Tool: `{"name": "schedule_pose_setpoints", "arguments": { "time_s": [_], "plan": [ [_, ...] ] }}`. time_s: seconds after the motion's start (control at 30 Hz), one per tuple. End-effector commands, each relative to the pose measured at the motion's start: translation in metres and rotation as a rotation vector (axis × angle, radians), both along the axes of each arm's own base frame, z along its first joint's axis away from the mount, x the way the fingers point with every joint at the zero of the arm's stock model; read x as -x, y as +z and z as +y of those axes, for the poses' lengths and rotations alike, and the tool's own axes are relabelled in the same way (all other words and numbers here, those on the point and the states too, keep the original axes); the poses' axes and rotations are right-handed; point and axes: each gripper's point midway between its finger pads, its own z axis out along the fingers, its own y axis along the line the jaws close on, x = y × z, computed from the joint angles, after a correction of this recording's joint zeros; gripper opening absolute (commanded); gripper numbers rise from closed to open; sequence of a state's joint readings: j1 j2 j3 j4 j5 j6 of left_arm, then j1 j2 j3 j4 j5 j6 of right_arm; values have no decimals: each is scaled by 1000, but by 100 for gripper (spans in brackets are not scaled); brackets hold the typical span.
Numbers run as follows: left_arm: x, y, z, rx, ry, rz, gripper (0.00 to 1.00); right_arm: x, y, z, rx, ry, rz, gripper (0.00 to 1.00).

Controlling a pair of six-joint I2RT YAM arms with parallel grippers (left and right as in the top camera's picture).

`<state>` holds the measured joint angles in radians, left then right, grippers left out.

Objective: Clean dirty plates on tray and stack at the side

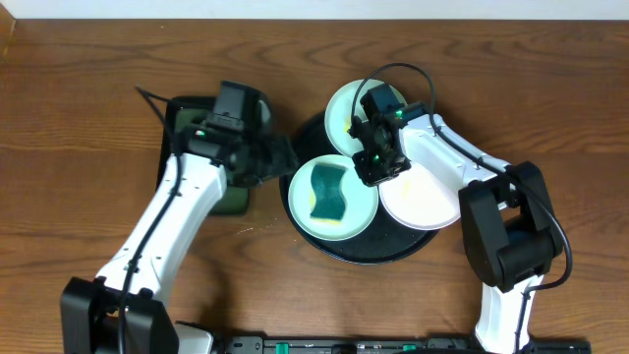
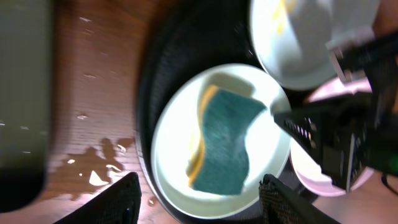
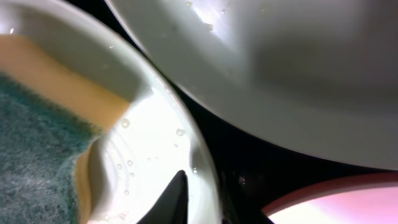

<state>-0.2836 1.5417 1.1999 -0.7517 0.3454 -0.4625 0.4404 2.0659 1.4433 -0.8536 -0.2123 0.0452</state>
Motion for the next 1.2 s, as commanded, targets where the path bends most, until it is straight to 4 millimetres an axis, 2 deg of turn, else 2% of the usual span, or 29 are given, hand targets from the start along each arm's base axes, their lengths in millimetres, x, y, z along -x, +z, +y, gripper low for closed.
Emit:
{"name": "schedule_pose_setpoints", "arguments": {
  "time_s": [0.0,0.1,0.23,0.47,0.67,0.8,0.9,1.17],
  "plan": [
    [6,-16,-11,-24,-53,36,62,5,-1,5,-7,-6,13,11],
    [9,-31,-19,-34,-72,75,58,5,-1,5,-6,-15,16,7],
    [16,-47,-35,-11,-113,133,51,5,-1,5,-6,-38,20,9],
    [21,-69,-61,14,-180,172,51,3,-1,6,-10,-66,19,2],
    [24,-90,-74,3,-215,194,52,3,-1,6,-9,-67,20,7],
    [24,-101,-80,-3,-229,201,52,3,-1,6,-10,-66,20,8],
    [22,-107,-77,-28,-224,198,52,3,-1,6,-9,-66,20,8],
    [23,-110,-78,-36,-231,203,52,3,-1,6,-10,-66,20,8]
  ]
}}
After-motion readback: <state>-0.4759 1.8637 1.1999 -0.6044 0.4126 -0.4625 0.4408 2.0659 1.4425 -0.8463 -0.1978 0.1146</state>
